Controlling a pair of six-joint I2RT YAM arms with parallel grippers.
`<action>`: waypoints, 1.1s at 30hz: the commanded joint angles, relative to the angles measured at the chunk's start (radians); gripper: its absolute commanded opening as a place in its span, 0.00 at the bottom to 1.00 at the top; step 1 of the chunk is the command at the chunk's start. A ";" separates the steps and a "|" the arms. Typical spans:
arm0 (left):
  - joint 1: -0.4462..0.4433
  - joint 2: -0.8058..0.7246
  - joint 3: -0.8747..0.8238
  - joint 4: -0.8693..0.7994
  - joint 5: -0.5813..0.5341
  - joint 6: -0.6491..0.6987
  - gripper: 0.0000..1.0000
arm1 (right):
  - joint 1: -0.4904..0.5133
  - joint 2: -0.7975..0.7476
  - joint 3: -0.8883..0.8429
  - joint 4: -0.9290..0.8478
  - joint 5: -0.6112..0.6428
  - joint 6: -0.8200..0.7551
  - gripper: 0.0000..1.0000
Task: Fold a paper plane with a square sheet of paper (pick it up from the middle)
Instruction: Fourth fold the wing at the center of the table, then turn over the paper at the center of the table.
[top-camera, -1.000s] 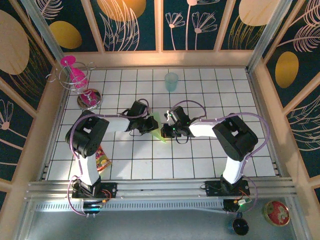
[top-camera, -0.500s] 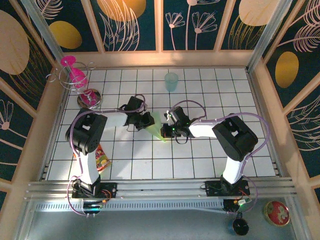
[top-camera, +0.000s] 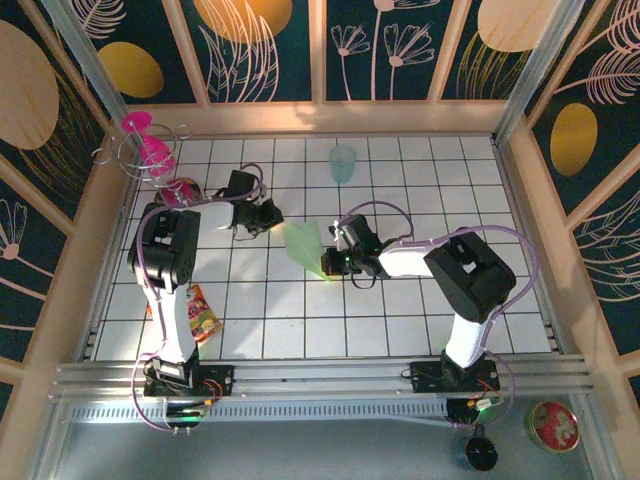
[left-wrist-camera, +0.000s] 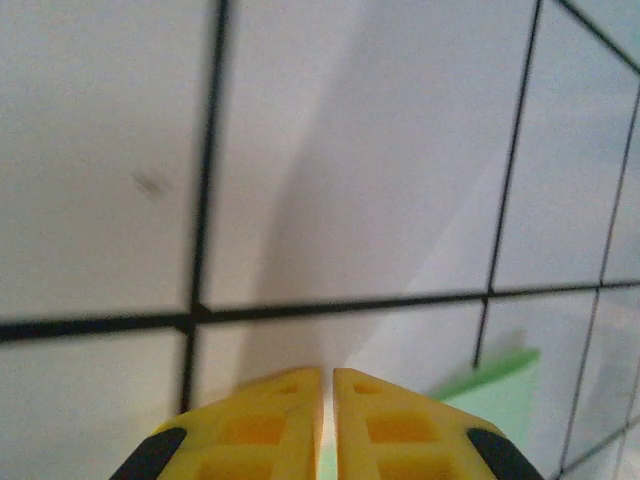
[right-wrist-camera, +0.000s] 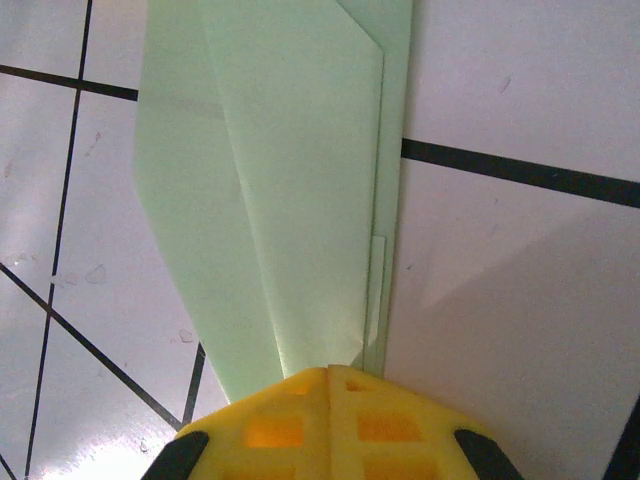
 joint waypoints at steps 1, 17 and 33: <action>0.036 0.031 0.020 -0.053 -0.129 0.059 0.13 | 0.001 0.053 -0.076 -0.239 0.093 0.006 0.00; -0.029 -0.316 -0.327 0.218 0.022 -0.148 0.32 | -0.044 -0.120 0.035 0.114 0.003 0.150 0.35; -0.063 -0.399 -0.577 0.577 0.161 -0.370 0.55 | -0.086 0.025 0.144 0.045 -0.070 -0.021 0.40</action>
